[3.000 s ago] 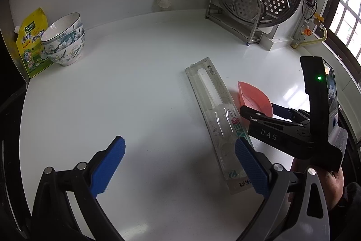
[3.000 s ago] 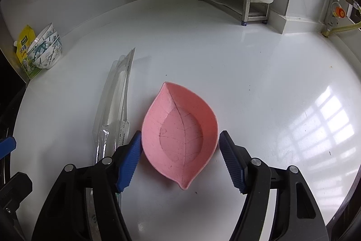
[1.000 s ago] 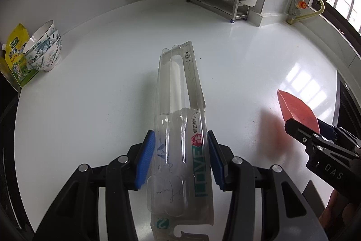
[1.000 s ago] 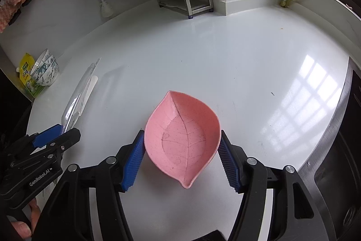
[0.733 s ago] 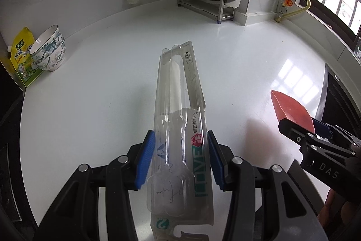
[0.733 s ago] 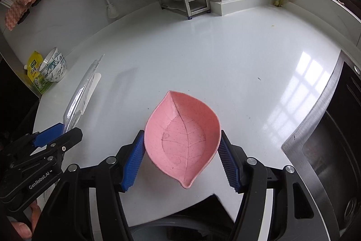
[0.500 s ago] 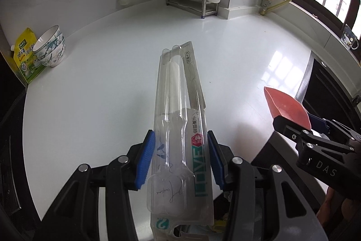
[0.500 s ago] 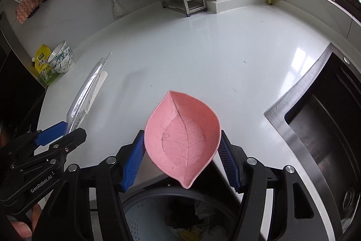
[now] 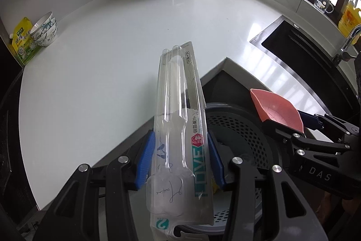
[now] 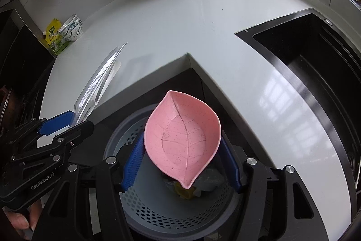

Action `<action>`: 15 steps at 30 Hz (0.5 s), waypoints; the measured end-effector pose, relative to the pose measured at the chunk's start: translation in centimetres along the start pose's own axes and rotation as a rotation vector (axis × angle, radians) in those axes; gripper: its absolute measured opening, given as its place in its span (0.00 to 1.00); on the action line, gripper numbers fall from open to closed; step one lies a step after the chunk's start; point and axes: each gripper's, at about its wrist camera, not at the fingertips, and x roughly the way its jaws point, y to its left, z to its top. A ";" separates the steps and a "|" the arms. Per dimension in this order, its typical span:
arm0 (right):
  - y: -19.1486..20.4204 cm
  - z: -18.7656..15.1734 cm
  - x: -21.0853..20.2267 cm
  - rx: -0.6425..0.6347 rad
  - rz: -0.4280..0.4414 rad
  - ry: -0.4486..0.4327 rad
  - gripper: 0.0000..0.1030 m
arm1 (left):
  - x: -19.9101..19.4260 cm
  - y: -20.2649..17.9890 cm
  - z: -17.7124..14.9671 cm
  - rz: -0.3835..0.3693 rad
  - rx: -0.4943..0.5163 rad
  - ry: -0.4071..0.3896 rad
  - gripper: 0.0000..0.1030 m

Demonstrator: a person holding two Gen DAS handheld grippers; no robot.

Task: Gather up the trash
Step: 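Carry the package and pink scoop over the bin and open both tools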

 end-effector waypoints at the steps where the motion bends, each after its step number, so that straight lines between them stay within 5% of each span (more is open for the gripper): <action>1: 0.0 -0.6 0.0 0.000 0.004 0.010 0.59 | 0.0 -0.3 -0.6 -0.005 0.003 0.007 0.44; 15: -1.2 -5.7 2.0 0.028 0.025 0.108 0.59 | 1.4 -3.1 -5.6 -0.054 0.061 0.128 0.44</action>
